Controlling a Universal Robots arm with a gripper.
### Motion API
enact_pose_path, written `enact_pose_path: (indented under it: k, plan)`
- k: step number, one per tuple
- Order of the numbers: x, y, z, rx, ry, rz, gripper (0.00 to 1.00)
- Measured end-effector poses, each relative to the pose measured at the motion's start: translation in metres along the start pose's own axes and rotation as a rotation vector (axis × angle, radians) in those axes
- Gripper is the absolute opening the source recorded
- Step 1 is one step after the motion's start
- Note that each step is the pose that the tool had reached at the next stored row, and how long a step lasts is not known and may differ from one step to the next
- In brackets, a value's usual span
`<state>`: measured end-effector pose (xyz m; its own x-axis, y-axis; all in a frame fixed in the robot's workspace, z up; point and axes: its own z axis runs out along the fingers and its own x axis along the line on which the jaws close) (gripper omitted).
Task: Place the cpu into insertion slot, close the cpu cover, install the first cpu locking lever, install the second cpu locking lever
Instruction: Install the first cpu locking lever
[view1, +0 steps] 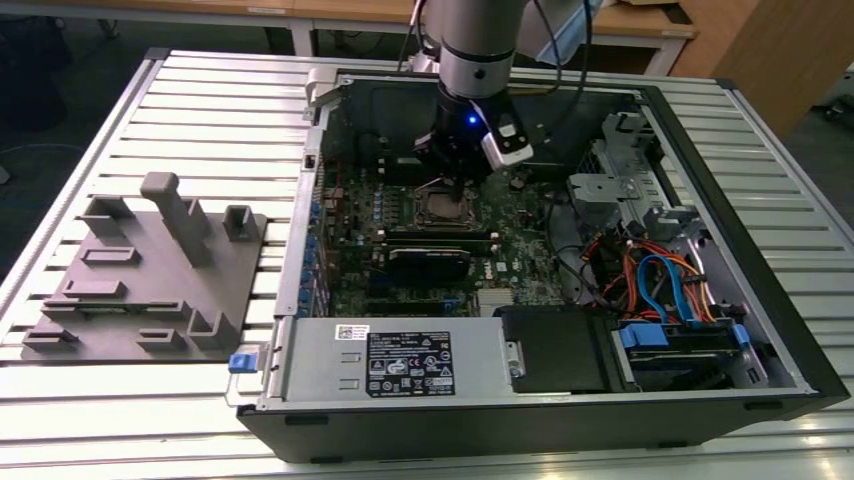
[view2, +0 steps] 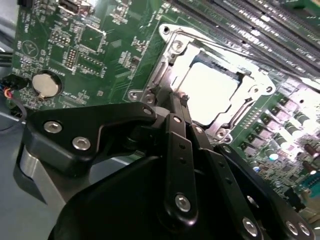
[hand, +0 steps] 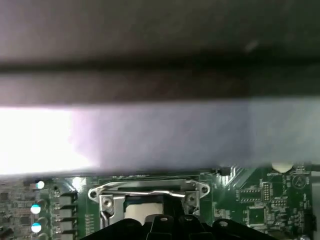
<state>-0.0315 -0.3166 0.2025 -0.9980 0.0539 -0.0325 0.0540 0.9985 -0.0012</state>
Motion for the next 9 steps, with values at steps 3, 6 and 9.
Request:
enact_pose_path:
  k: [3, 6, 9]
  plan:
    - [0.0079, -0.0013, -0.0006, -0.0012, -0.0005, 0.000, 0.10]
    - [0.0181, -0.0026, -0.0010, -0.0037, -0.0023, 0.000, 0.10]
    - [0.0279, -0.0037, -0.0014, -0.0064, -0.0049, 0.000, 0.10]
